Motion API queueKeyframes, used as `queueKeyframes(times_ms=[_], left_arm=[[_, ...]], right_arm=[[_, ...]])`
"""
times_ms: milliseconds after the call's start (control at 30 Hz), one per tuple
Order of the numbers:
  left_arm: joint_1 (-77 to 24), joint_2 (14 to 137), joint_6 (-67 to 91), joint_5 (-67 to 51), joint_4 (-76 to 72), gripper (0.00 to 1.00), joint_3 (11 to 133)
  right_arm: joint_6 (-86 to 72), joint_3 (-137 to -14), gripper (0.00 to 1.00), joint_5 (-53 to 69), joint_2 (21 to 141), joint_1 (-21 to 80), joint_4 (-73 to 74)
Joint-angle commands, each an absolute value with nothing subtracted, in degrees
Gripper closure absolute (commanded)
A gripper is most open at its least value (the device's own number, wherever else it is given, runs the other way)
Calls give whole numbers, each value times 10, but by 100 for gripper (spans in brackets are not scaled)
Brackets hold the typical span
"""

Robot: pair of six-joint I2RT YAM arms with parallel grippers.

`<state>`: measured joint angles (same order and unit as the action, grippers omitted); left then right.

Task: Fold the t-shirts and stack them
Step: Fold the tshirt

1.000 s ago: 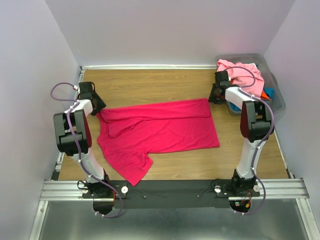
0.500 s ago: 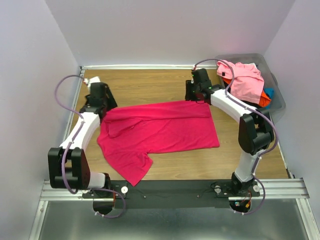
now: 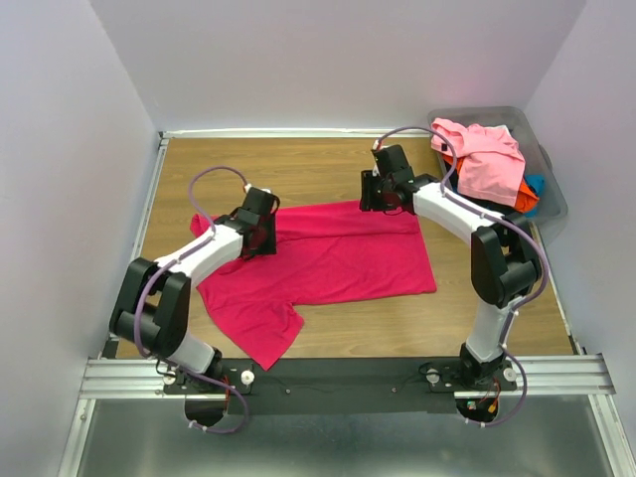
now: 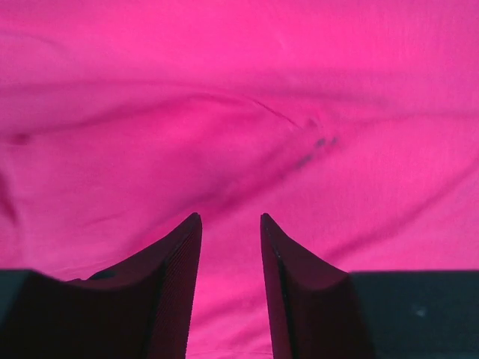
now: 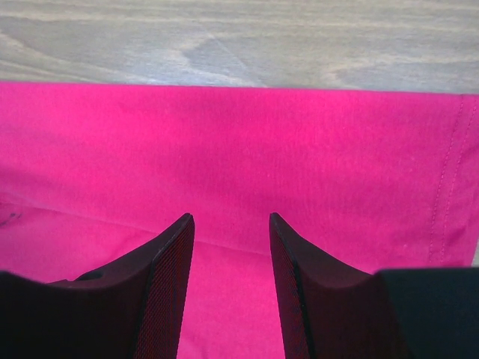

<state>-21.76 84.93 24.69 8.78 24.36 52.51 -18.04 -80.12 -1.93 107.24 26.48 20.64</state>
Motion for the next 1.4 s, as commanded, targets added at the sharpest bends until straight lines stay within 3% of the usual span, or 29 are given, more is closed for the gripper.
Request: queueKeyframes(times_ms=[0,633,967,1167,1367], left_arm=[[-241,884,229,56,265,56,544],[-242,984,218,131,286,57,627],[-224,899,294,175,312,54,575],[-113,850,287,149,286,53,548],[-19,829,276,86,248,52,513]], right_arm=[[-191,-787,47,-4,1082,266,203],[-190,-763,47,-15,1070,267,199],[-154,-782,48,39,1078,276,193],[-148,-843,48,130,1142,321,172],[-175,-858,49,82,1198,325,163]])
